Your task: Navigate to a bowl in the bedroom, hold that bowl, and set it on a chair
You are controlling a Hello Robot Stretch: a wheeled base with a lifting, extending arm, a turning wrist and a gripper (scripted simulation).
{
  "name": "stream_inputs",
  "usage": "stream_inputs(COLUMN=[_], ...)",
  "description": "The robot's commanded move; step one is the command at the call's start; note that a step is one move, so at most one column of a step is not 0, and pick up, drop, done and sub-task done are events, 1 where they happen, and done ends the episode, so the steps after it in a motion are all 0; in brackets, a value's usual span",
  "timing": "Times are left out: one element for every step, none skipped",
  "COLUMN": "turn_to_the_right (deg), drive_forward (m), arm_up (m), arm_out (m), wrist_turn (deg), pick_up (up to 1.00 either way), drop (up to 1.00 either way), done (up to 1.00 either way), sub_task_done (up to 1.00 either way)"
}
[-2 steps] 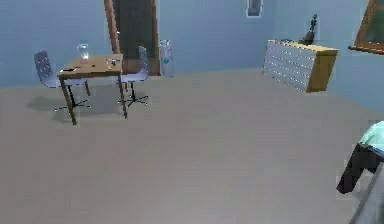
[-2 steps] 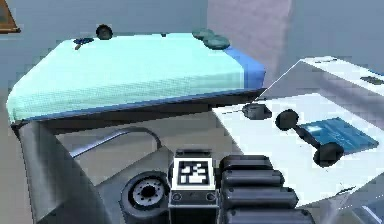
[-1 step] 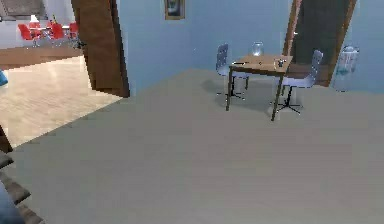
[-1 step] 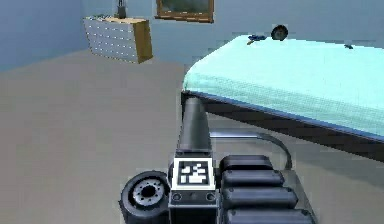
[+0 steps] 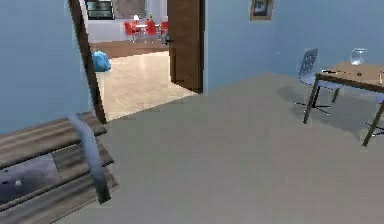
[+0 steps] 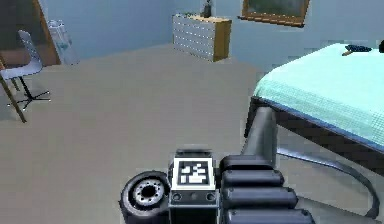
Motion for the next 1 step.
stream_inputs(turn_to_the_right=[45.0], drive_forward=[0.0], arm_up=[0.0], arm_out=[0.0], wrist_turn=[0.0], pick_up=[0.0], drop=[0.0], done=[0.0], sub_task_done=[0.0])
